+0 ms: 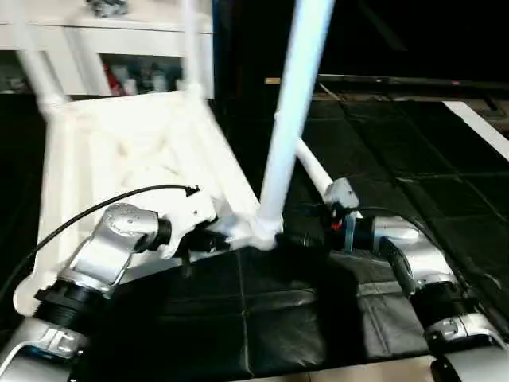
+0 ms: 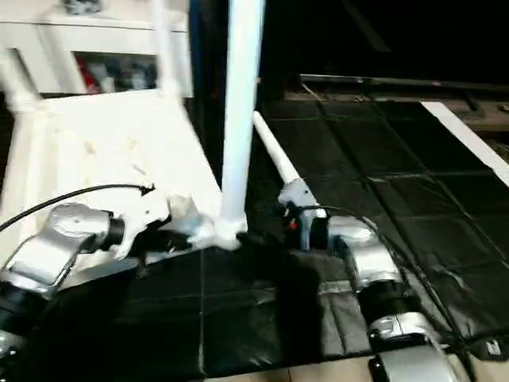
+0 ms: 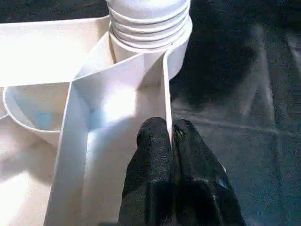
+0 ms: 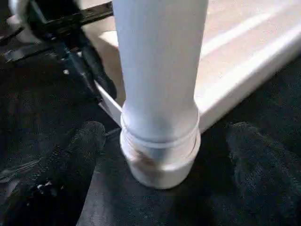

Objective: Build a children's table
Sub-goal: Rotate leg to tighten

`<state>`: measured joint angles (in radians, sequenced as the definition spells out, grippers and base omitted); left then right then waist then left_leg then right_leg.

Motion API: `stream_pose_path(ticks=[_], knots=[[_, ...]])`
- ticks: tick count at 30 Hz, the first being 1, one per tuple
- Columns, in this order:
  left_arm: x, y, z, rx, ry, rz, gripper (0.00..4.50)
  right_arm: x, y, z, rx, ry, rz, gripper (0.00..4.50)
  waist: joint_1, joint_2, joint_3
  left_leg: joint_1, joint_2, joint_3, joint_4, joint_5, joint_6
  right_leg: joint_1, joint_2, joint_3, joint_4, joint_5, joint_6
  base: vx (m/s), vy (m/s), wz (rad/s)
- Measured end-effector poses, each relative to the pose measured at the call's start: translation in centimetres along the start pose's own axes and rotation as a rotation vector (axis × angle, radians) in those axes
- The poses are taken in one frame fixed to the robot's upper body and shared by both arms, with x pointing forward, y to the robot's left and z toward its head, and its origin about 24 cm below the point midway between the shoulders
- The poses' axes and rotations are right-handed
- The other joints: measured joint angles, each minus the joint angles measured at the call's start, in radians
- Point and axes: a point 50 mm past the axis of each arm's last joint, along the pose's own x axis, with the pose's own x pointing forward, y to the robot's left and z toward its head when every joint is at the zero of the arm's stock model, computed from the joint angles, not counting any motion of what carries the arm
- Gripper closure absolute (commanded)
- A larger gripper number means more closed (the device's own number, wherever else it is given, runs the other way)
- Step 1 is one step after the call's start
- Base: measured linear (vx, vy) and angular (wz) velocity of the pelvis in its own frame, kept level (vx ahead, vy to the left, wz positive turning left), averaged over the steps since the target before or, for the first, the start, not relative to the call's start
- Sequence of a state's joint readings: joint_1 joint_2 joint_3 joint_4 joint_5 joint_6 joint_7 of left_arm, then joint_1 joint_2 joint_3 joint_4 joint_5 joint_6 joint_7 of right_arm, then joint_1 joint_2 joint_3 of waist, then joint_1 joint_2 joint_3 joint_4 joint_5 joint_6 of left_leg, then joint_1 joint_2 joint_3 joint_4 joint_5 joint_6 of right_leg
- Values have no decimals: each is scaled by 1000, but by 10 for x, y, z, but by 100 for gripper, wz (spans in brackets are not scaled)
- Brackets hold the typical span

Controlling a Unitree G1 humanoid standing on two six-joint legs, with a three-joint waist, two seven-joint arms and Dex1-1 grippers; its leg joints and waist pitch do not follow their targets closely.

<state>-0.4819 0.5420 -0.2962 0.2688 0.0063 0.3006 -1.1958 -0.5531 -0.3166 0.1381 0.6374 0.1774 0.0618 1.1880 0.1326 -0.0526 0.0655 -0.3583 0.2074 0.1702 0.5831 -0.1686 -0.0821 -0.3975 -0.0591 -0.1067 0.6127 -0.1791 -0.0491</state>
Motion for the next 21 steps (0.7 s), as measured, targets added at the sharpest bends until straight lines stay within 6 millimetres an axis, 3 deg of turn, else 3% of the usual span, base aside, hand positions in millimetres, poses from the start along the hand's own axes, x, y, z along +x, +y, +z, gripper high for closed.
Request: stream_pose_path(ticks=[3, 12, 21], knots=[[0, -2, 0, 42, 2, -65, 450, 2, 2, 3, -46, 36, 60, 7, 12, 0, 0, 0, 0, 0, 1, 0, 0, 1, 0, 1, 0, 0, 0, 0, 0, 0], [3, -4, 3, 119, 13, -171, 450, 9, 6, 6, -122, 75, 189, 7, 15, 0, 0, 0, 0, 1, 2, 0, 0, 3, 0, 3, 1, -1, 1, 0, 0, 0], [4, -3, 4, 163, 21, -214, 450, 10, 11, -2, -117, 119, 272, 94, 14, 0, 0, 0, 0, 1, 3, 0, 0, 3, 0, 3, 2, -1, 2, 0, 0, 0]])
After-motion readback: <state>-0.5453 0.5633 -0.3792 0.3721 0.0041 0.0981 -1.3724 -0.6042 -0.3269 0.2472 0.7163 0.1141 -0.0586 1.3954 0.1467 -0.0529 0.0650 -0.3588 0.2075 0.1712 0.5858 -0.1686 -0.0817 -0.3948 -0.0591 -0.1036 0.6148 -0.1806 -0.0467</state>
